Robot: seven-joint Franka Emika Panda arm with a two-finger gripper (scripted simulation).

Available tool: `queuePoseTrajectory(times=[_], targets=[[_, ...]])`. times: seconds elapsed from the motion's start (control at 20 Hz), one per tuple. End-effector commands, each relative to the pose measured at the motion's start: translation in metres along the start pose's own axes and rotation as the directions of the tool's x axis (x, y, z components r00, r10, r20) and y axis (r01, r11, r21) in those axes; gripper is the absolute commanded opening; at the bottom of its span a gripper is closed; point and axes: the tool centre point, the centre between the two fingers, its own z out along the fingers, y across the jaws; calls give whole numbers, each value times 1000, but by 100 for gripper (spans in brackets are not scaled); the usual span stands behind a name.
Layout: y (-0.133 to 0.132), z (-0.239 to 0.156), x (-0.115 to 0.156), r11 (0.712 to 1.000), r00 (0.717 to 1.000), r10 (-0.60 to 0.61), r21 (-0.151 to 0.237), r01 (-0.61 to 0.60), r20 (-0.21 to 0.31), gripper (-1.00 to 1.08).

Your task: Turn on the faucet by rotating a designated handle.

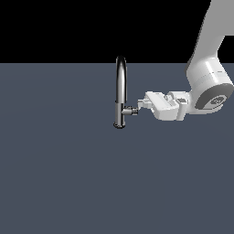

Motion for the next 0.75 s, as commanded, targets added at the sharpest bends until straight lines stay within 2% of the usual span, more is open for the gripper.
queuePoseTrajectory(times=[0.0, 0.1, 0.65, 0.7], targets=[[15, 6, 14, 1000, 1000, 20, -13, -20, 10, -100], [6, 0, 4, 1000, 1000, 1, -1, -1, 1, -100], [24, 6, 74, 1000, 1000, 19, -12, -18, 10, -100], [24, 6, 74, 1000, 1000, 19, -12, -18, 10, -100]])
